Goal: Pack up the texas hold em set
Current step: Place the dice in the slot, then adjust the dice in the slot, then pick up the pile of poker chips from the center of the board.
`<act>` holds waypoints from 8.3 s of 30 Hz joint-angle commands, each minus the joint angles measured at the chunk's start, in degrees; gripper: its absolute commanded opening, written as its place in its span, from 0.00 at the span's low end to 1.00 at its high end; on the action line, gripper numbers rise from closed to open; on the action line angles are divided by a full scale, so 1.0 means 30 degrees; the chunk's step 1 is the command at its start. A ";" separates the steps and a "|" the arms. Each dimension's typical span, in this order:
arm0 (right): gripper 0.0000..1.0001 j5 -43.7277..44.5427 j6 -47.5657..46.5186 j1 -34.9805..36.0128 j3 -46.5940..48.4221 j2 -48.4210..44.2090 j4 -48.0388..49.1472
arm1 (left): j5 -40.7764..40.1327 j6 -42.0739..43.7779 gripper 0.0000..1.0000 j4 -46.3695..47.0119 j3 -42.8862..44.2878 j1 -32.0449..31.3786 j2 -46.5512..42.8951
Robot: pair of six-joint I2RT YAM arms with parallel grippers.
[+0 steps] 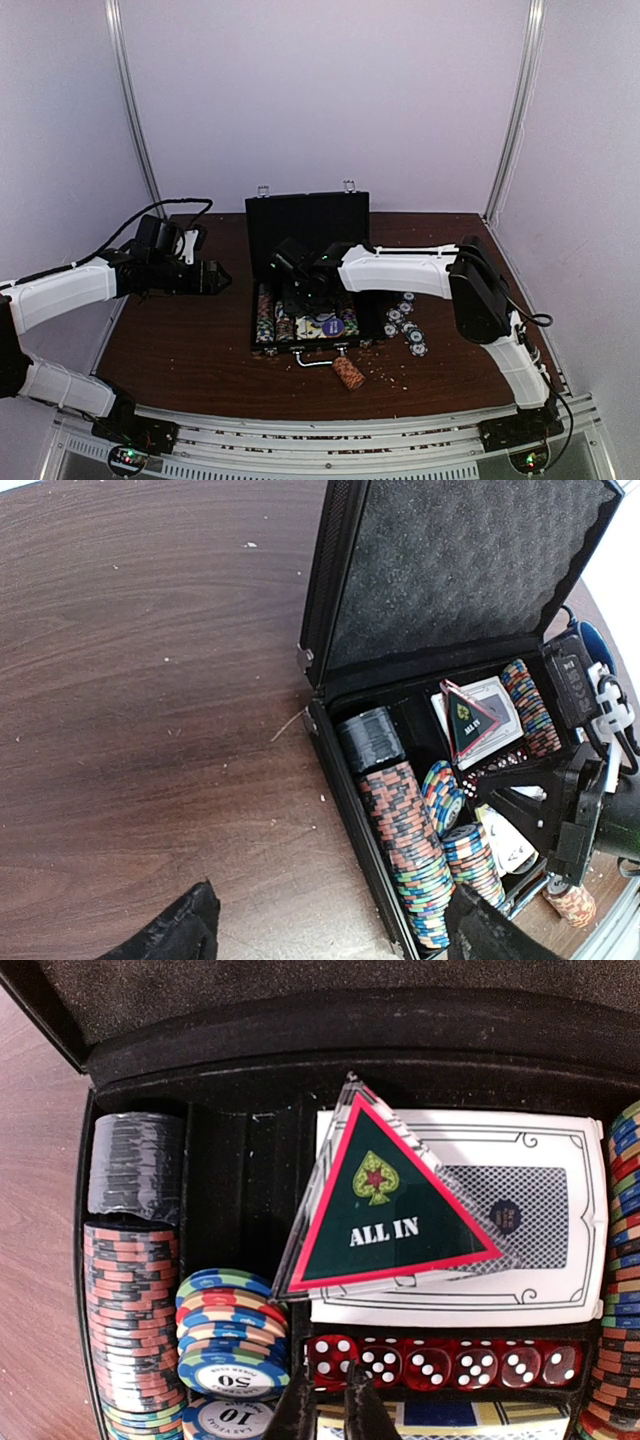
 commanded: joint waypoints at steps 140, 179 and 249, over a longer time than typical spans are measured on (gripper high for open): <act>0.10 0.1163 -0.0884 -0.0140 0.4554 0.2727 -0.4669 | 0.0405 0.0061 0.81 0.0761 -0.0349 0.0231 0.0189; 0.09 -0.2155 0.0853 -0.0722 0.0093 0.0051 0.0803 | 0.0346 -0.0025 0.81 0.0750 -0.0422 0.0246 0.0030; 0.36 -0.1048 -0.0318 0.3156 -1.3523 -0.8710 0.0779 | 0.3131 0.0413 0.77 0.2693 0.0051 -0.1432 0.1638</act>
